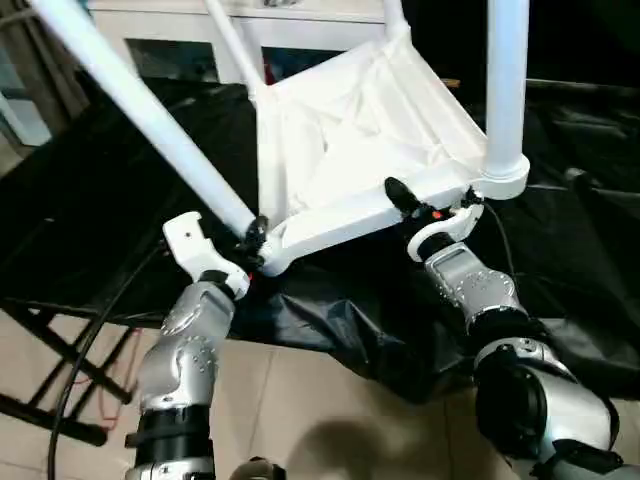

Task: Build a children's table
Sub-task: Flip table

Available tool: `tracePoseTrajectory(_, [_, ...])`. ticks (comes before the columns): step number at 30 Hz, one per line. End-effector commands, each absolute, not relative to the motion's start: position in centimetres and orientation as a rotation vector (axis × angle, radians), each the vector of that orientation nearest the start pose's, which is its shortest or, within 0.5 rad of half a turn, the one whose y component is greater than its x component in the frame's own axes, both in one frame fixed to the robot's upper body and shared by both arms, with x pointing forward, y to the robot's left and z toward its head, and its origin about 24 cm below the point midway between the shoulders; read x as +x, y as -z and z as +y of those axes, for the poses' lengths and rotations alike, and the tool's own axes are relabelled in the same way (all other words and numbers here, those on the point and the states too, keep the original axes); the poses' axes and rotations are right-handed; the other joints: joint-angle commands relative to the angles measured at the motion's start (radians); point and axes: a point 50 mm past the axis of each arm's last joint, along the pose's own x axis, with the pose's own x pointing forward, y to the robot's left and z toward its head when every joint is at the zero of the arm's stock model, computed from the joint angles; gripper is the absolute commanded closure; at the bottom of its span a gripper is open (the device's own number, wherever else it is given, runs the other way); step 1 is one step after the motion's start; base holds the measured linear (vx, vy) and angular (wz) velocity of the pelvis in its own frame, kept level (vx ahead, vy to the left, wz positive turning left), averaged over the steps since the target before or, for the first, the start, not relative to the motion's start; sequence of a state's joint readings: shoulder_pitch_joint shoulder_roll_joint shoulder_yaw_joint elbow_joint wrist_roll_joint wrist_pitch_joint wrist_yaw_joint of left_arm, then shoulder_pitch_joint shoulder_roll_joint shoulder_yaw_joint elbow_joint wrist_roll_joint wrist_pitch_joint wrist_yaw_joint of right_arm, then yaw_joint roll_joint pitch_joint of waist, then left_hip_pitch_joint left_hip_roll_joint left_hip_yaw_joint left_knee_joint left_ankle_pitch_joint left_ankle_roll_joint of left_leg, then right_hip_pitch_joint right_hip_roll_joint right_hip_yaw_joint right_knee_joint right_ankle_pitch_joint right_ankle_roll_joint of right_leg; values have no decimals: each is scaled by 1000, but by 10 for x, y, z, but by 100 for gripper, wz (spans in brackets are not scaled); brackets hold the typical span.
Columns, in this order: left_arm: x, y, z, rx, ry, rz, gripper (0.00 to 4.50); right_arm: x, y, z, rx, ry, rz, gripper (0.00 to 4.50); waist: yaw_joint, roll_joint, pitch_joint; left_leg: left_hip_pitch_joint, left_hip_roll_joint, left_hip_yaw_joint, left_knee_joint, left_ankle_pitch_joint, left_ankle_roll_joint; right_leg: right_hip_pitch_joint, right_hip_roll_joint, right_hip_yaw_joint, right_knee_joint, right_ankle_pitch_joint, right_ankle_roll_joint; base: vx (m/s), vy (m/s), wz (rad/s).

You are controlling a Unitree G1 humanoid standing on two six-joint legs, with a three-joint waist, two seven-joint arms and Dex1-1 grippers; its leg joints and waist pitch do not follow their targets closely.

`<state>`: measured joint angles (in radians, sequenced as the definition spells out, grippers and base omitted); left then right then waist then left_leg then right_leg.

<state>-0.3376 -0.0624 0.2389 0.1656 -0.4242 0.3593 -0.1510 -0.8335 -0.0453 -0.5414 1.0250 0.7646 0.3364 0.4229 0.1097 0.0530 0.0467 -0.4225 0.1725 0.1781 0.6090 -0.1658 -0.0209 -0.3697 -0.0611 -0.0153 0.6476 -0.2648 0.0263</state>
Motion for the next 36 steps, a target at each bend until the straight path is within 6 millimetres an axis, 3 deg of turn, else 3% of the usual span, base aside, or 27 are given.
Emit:
tracePoseTrajectory(1, [313,-60,136,-609,201,152,156,383,-73,-139,1132,-297,177,221,1,-7,-78,40,55,-19,-54,-50,54,31,-77,18,-57,229,-267,0,0,0])
tracePoseTrajectory(3, [312,-60,140,-585,196,152,141,384,-76,-143,1119,-285,160,230,3,-4,-81,38,55,-19,-52,-34,55,31,-76,17,-54,242,-272,0,0,0])
tracePoseTrajectory(5, [309,-60,147,-553,203,148,119,385,-79,-149,1099,-254,143,240,4,-6,-91,34,52,-20,-41,39,89,31,-71,14,-40,343,-269,0,0,0])
tracePoseTrajectory(6, [307,-62,152,-545,203,139,115,385,-80,-153,1084,-239,132,243,6,0,-93,34,51,-21,-37,62,100,29,-71,14,-36,374,-267,0,0,0])
tracePoseTrajectory(7, [303,-65,162,-550,189,120,108,385,-83,-159,1067,-209,114,245,6,-3,-93,30,51,-20,-33,89,122,25,-69,13,-33,415,-267,0,0,0])
tracePoseTrajectory(8, [300,-67,167,-559,180,111,94,385,-84,-163,1062,-193,106,246,5,2,-91,28,52,-19,-34,75,125,22,-69,11,-35,398,-270,0,0,0])
tracePoseTrajectory(10, [294,-69,174,-558,168,100,76,385,-88,-168,1065,-178,83,246,7,-1,-90,28,55,-18,-35,49,122,24,-72,12,-35,361,-278,0,0,0])
tracePoseTrajectory(13, [277,-70,178,-462,221,109,46,383,-98,-178,1042,-169,35,247,9,5,-83,32,58,-17,-40,1,113,16,-68,14,-46,264,-262,0,0,0])
tracePoseTrajectory(15, [268,-69,175,-393,264,123,35,381,-104,-181,1003,-167,15,248,15,11,-83,38,61,-17,-43,-9,98,12,-63,14,-50,221,-239,0,0,0])
tracePoseTrajectory(20, [255,-75,158,-215,433,124,2,373,-113,-197,770,-66,-7,249,27,4,-77,39,60,-17,-58,-55,30,5,-63,17,-59,123,-177,0,0,0])
tracePoseTrajectory(23, [250,-82,146,-157,511,108,0,366,-116,-200,686,-25,-5,249,22,4,-71,41,57,-15,-68,-137,-24,2,-65,23,-71,13,-151,0,0,0])
tracePoseTrajectory(26, [251,-87,140,-108,531,92,0,358,-117,-199,623,-16,5,249,19,4,-69,44,55,-15,-72,-156,-49,-1,-62,27,-76,-1,-106,0,0,0])
tracePoseTrajectory(30, [251,-95,131,11,622,38,0,351,-121,-202,503,60,5,249,15,4,-68,41,50,-18,-77,-193,-72,-4,-62,28,-87,-62,-72,0,0,0])
tracePoseTrajectory(31, [250,-98,128,37,650,21,0,350,-124,-202,456,70,-2,249,13,5,-69,46,50,-17,-79,-200,-77,-9,-61,29,-87,-76,-62,0,0,0])
tracePoseTrajectory(36, [245,-113,114,124,795,-62,0,349,-144,-197,258,115,-60,249,8,0,-65,46,48,-11,-84,-233,-92,-14,-62,31,-94,-142,-42,0,0,0])
